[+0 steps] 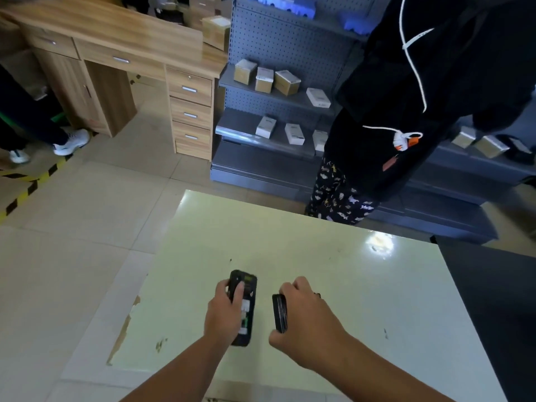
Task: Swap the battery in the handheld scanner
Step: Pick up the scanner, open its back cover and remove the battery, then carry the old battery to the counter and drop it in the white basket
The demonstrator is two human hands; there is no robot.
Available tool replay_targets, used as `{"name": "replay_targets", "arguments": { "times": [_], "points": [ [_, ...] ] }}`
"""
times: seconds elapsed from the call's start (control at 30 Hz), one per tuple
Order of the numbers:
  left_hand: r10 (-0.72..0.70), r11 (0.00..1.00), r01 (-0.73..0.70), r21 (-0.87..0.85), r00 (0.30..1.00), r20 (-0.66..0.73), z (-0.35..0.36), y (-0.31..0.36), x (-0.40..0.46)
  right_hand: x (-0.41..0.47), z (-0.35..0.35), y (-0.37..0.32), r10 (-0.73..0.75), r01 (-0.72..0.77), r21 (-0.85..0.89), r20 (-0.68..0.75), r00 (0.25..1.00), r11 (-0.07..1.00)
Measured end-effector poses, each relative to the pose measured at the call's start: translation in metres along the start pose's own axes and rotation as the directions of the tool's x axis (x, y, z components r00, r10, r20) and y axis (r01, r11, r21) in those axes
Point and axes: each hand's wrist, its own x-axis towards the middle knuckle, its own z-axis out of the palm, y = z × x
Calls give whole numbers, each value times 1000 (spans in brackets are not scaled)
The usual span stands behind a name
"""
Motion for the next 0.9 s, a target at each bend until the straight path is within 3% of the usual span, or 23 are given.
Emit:
{"name": "replay_targets", "arguments": {
  "times": [0.17, 0.27, 0.33, 0.5, 0.57, 0.7, 0.83, 0.9],
  "points": [
    [-127, 992, 127, 23, 991, -33, 26, -27, 28, 17, 6, 24, 78, -80, 30, 50, 996, 996],
    [-74, 995, 80, 61, 993, -97, 39, -32, 30, 25, 12, 38, 96, -97, 34, 52, 994, 995],
    [14, 969, 15, 246, 994, -113, 46, -35, 24, 28, 17, 45, 99, -101, 30, 62, 993, 994],
    [217, 766, -118, 632, 973, -81, 48, -42, 13, 31, 22, 56, 66, -68, 45, 41, 997, 997],
    [307, 683, -192, 705, 951, -39, 46, -42, 12, 32, 23, 60, 42, -43, 38, 16, 999, 998],
    [376, 626, -286, 725, 926, 40, 37, -31, 0, 34, 23, 71, 9, -9, 18, -11, 1000, 1000],
    [467, 369, -525, 767, 818, 335, 18, -14, -26, 29, 19, 82, 23, -23, 5, -33, 999, 1000],
    [467, 357, -591, 723, 784, 409, 14, 8, -42, 24, 15, 91, 52, -51, 20, -38, 998, 998]
  ]
}}
